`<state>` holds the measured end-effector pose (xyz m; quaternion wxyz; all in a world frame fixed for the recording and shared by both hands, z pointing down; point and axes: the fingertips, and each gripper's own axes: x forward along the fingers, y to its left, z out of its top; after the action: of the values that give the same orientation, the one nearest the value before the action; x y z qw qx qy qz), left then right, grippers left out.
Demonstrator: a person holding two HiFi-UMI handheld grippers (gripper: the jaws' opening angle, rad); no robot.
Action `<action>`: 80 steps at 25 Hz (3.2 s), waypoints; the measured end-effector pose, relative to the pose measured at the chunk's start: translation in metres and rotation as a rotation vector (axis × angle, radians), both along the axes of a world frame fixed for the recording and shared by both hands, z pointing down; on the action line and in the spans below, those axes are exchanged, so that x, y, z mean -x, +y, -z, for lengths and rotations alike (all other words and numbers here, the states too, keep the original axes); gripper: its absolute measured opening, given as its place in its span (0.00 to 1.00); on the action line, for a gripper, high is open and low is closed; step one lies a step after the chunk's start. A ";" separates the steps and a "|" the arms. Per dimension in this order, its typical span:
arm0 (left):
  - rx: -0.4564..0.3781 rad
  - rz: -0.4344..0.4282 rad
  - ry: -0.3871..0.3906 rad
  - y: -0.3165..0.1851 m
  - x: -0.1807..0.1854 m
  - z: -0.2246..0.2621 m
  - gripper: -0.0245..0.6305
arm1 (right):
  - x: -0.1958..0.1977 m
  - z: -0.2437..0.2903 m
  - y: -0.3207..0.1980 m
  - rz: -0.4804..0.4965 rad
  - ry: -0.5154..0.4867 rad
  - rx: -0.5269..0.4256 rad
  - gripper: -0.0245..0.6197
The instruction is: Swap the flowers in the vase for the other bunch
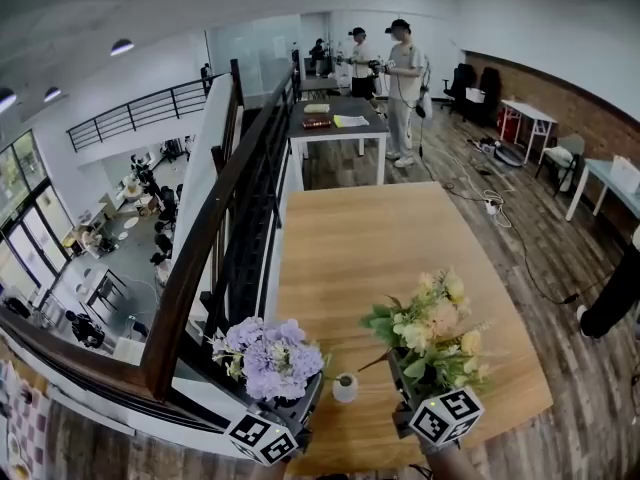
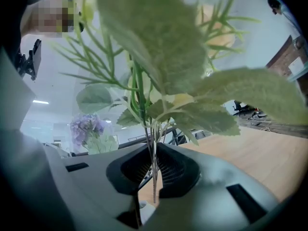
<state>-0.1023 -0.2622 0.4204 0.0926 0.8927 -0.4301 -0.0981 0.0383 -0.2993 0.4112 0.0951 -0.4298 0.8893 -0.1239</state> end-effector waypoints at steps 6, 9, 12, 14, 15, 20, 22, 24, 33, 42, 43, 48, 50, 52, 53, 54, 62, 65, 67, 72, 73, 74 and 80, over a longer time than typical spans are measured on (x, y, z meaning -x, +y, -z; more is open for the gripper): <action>0.017 -0.021 -0.019 -0.005 -0.009 -0.009 0.12 | -0.007 -0.009 -0.003 -0.011 0.002 0.014 0.12; 0.031 -0.028 -0.018 -0.005 -0.011 -0.015 0.12 | -0.008 -0.014 -0.002 -0.014 0.001 0.023 0.12; 0.043 -0.035 -0.017 -0.005 -0.011 -0.023 0.12 | -0.008 -0.020 0.000 -0.017 0.001 0.029 0.12; 0.049 -0.041 -0.014 -0.007 -0.013 -0.025 0.12 | -0.009 -0.022 -0.001 -0.019 0.003 0.034 0.12; 0.052 -0.043 -0.013 -0.008 -0.016 -0.026 0.12 | -0.011 -0.023 -0.002 -0.019 0.003 0.037 0.12; 0.071 -0.048 -0.012 -0.013 -0.024 -0.033 0.12 | -0.015 -0.029 -0.005 -0.017 0.005 0.055 0.12; 0.078 -0.049 -0.011 -0.013 -0.025 -0.035 0.12 | -0.015 -0.031 -0.004 -0.016 0.009 0.059 0.12; 0.081 -0.052 -0.011 -0.014 -0.026 -0.038 0.12 | -0.016 -0.033 -0.003 -0.017 0.014 0.063 0.12; 0.104 -0.054 -0.009 -0.012 -0.024 -0.058 0.12 | -0.018 -0.048 0.002 -0.031 0.021 0.092 0.12; 0.109 -0.056 -0.011 -0.012 -0.026 -0.068 0.12 | -0.021 -0.055 0.006 -0.035 0.032 0.096 0.12; 0.110 -0.057 -0.010 -0.012 -0.026 -0.069 0.12 | -0.022 -0.055 0.007 -0.037 0.032 0.096 0.12; 0.113 -0.058 -0.005 -0.013 -0.026 -0.066 0.12 | -0.023 -0.052 0.006 -0.039 0.035 0.096 0.12; 0.115 -0.058 -0.004 -0.013 -0.026 -0.067 0.12 | -0.023 -0.052 0.007 -0.039 0.036 0.094 0.12; 0.116 -0.061 -0.004 -0.010 -0.024 -0.068 0.12 | -0.021 -0.053 0.009 -0.040 0.035 0.092 0.12; 0.117 -0.062 -0.004 -0.009 -0.023 -0.069 0.12 | -0.020 -0.053 0.010 -0.040 0.034 0.091 0.12; 0.117 -0.061 -0.005 -0.009 -0.023 -0.068 0.12 | -0.020 -0.053 0.011 -0.041 0.032 0.090 0.12; 0.112 -0.054 -0.002 -0.013 -0.032 -0.064 0.12 | -0.030 -0.050 0.005 -0.041 0.027 0.089 0.12; 0.106 -0.051 -0.001 -0.012 -0.030 -0.060 0.12 | -0.031 -0.047 0.006 -0.042 0.029 0.085 0.12; 0.106 -0.046 0.000 -0.011 -0.029 -0.057 0.12 | -0.031 -0.045 0.007 -0.042 0.031 0.083 0.12; 0.100 -0.046 -0.001 -0.008 -0.027 -0.051 0.12 | -0.029 -0.041 0.010 -0.044 0.034 0.077 0.12; 0.094 -0.049 -0.003 -0.008 -0.026 -0.051 0.12 | -0.029 -0.040 0.010 -0.044 0.034 0.076 0.12; 0.090 -0.050 -0.004 -0.008 -0.026 -0.052 0.12 | -0.029 -0.040 0.010 -0.044 0.033 0.075 0.12; 0.102 -0.047 -0.001 -0.011 -0.027 -0.054 0.12 | -0.031 -0.042 0.010 -0.053 0.024 0.074 0.12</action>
<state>-0.0754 -0.2727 0.4745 0.1402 0.8966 -0.4135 -0.0733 0.0689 -0.2891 0.4528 0.0717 -0.4578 0.8735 -0.1490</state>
